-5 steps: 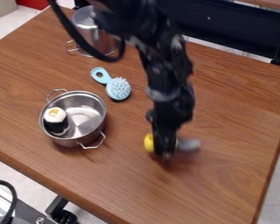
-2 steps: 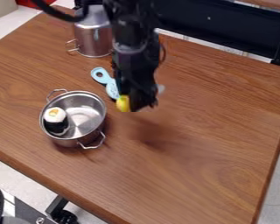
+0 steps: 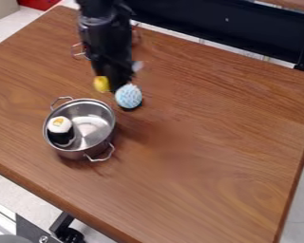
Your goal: Put the knife between the two silver pots
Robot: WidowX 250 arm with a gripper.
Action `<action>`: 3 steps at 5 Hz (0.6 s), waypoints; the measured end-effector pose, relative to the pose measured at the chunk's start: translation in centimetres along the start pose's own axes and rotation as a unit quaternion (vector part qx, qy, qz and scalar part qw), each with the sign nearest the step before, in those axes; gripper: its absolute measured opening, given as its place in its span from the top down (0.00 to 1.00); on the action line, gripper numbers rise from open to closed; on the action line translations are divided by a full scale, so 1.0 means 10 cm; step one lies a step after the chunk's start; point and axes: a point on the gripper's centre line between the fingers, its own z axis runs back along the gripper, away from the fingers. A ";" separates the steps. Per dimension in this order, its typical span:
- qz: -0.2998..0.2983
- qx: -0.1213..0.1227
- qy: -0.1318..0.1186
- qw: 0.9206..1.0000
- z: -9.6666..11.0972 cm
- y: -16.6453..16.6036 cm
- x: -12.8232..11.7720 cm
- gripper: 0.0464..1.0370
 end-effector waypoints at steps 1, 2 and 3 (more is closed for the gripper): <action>-0.006 -0.003 0.012 1.000 -0.05 0.25 -0.03 0.70; -0.021 -0.001 0.017 1.000 -0.06 0.47 -0.02 0.70; -0.027 -0.004 0.029 0.999 -0.19 0.70 -0.06 0.70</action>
